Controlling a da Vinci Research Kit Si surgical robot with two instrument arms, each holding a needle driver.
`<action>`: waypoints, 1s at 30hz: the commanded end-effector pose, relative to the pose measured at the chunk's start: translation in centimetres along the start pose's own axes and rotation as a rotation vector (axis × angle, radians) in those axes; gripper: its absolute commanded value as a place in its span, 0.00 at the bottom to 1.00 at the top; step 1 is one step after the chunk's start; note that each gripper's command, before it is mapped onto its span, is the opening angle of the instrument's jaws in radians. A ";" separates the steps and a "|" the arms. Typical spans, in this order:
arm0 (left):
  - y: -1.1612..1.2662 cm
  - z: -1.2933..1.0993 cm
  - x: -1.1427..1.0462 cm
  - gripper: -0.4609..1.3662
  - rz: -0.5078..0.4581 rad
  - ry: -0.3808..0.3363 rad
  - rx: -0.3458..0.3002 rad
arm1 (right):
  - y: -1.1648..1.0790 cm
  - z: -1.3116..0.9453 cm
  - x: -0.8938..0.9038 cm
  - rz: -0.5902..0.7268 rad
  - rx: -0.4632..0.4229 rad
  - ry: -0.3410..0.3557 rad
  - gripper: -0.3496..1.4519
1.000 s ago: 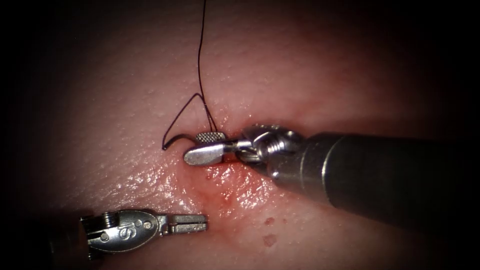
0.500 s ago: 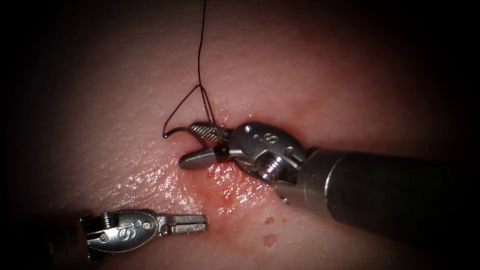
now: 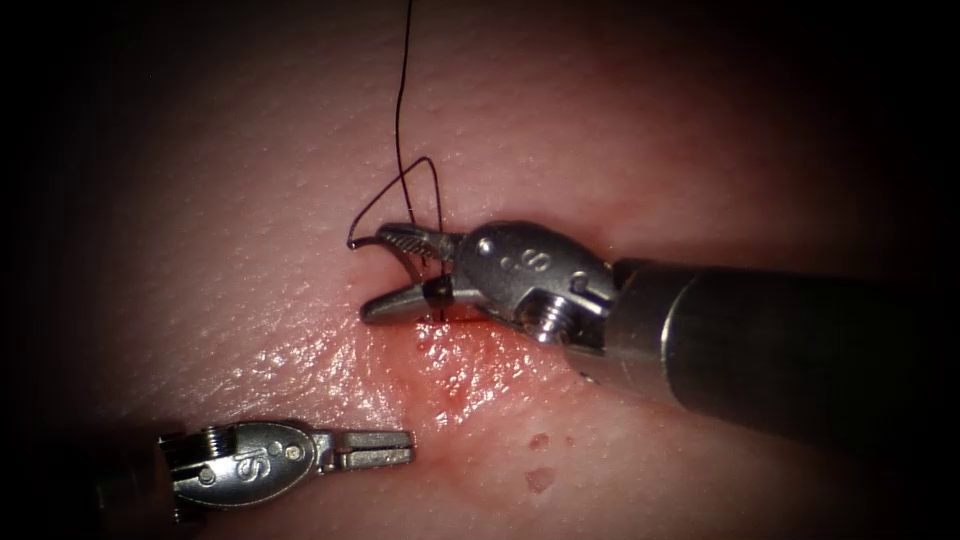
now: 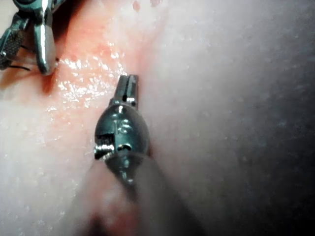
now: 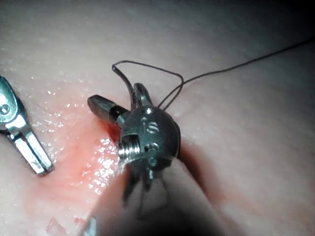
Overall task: Wound Closure
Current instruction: Throw the needle through the tissue below the wound using the right tool
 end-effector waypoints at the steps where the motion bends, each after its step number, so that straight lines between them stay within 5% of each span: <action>1: 0.00 0.00 0.00 0.06 0.000 0.000 -0.007 | 0.01 0.01 0.00 0.001 0.000 0.000 0.86; 6: 0.03 -0.03 0.02 0.06 0.001 0.000 -0.007 | 0.03 0.08 0.03 -0.031 -0.008 -0.007 0.87; 15: 0.03 -0.04 0.01 0.06 0.001 0.000 -0.008 | 0.07 0.11 0.01 -0.043 -0.002 -0.061 0.72; 17: 0.03 -0.04 0.01 0.06 0.001 0.000 -0.007 | 0.08 0.12 0.01 -0.041 -0.005 -0.065 0.58; 19: 0.04 -0.04 0.01 0.06 0.001 0.000 -0.007 | 0.08 0.11 0.01 -0.041 -0.008 -0.073 0.05; 20: 0.04 -0.04 0.01 0.06 0.002 0.000 -0.007 | 0.08 0.11 0.01 -0.040 -0.020 -0.087 0.00; 30: 0.05 -0.04 -0.01 0.06 0.005 0.002 -0.009 | 0.08 0.09 -0.04 0.601 -0.161 -0.133 0.00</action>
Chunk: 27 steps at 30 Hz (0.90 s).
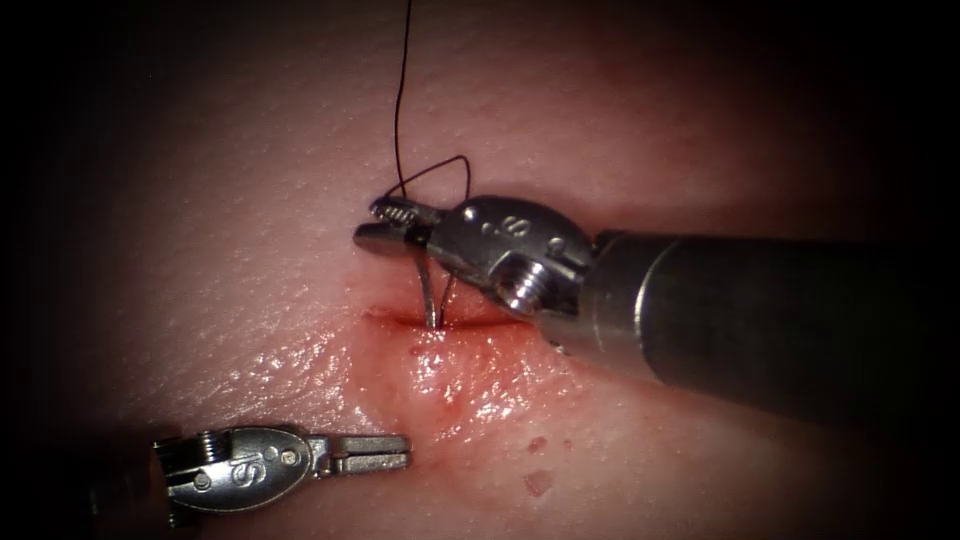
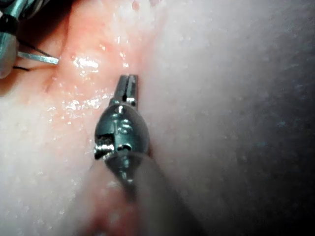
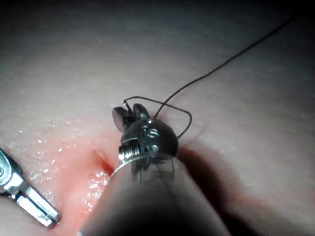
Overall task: Wound Closure
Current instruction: Throw the needle through the tissue below the wound using the right tool
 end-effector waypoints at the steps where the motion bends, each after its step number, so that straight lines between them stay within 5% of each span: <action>1: 0.00 0.01 -0.01 0.06 0.007 0.001 -0.005 | 0.00 0.00 0.04 0.054 -0.017 0.005 0.00; 8: 0.03 0.00 -0.07 0.06 0.003 0.000 -0.007 | 0.18 -0.11 0.13 0.333 -0.033 0.032 0.00; 12: 0.02 0.02 -0.08 0.06 -0.002 0.001 -0.008 | 0.21 -0.14 0.05 0.624 0.096 0.000 0.00; 27: 0.00 0.07 -0.08 0.06 -0.003 0.003 -0.012 | 0.03 -0.14 -0.09 0.772 0.198 0.008 0.00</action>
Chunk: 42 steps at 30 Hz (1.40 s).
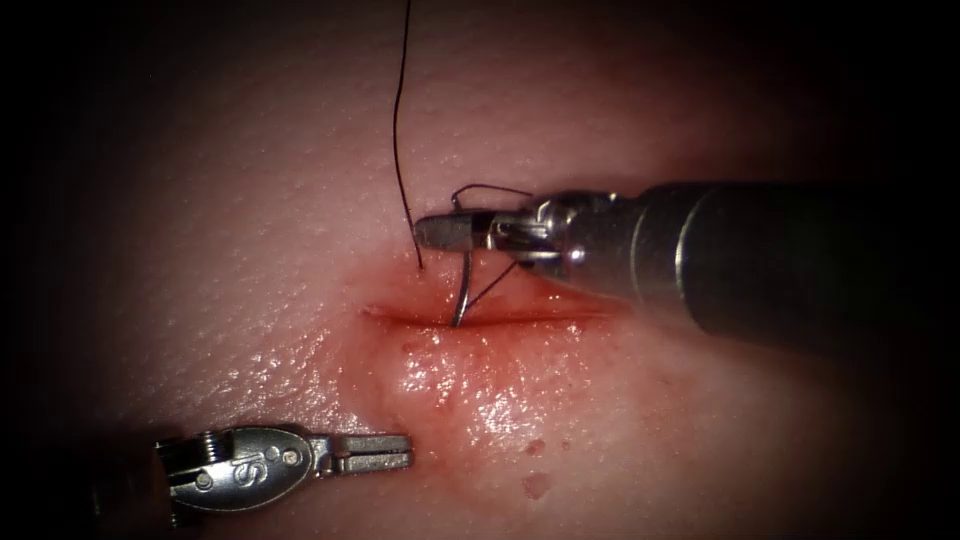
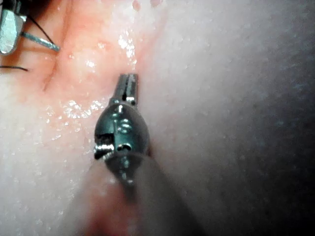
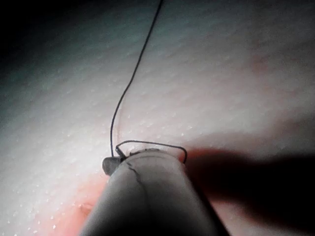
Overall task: Wound Closure
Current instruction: Throw the needle through the tissue below the wound using the right tool
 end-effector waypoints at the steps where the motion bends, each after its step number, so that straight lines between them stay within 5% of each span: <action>1: 0.00 0.00 0.00 0.06 0.000 0.000 -0.008 | 0.00 0.01 -0.01 -0.001 0.005 0.004 0.00; 42: -0.03 0.12 0.04 0.06 0.020 -0.003 -0.017 | 0.12 0.28 -0.58 0.302 0.121 -0.108 0.00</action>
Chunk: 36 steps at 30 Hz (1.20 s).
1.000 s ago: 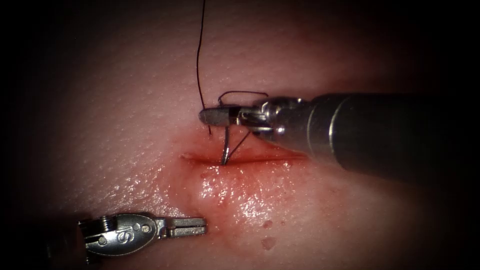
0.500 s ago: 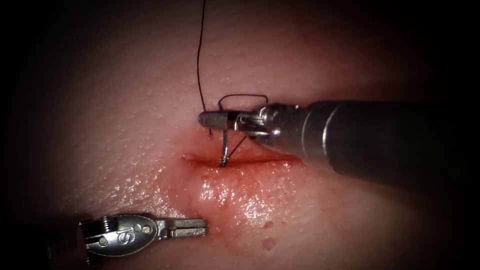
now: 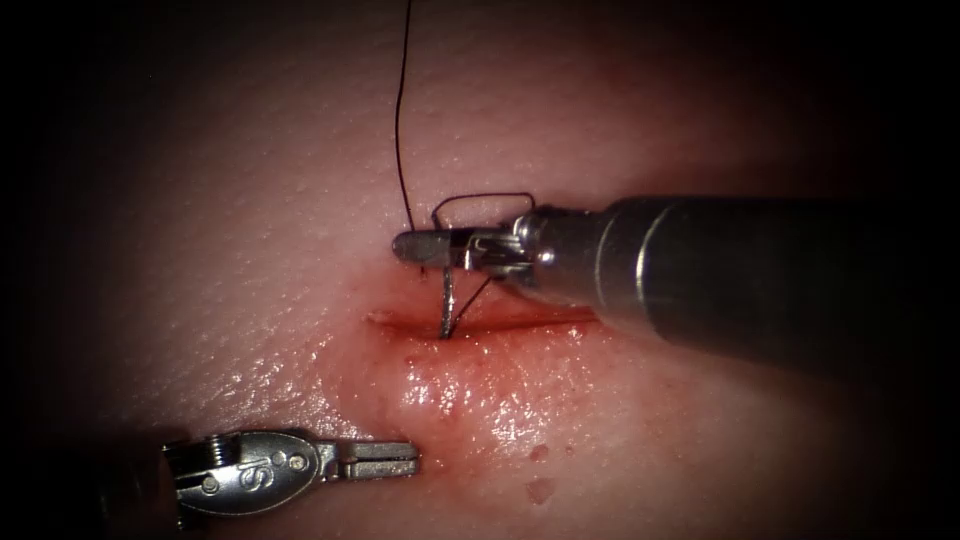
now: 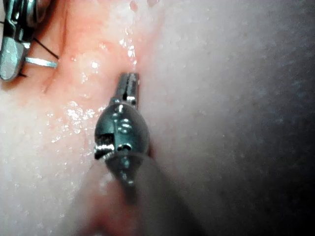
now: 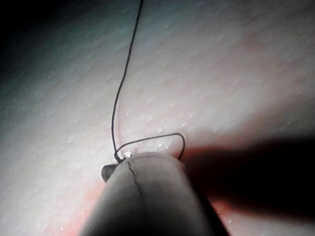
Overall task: Wound Closure
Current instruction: Throw the needle through the tissue below the wound using the right tool
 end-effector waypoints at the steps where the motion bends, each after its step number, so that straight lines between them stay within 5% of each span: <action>1: 0.00 0.01 0.00 0.06 -0.001 0.000 -0.007 | 0.00 0.01 -0.02 0.005 -0.004 -0.006 0.00; 36: -0.03 0.02 0.01 0.06 0.009 0.001 -0.009 | 0.11 0.07 -0.54 0.249 -0.021 -0.093 0.00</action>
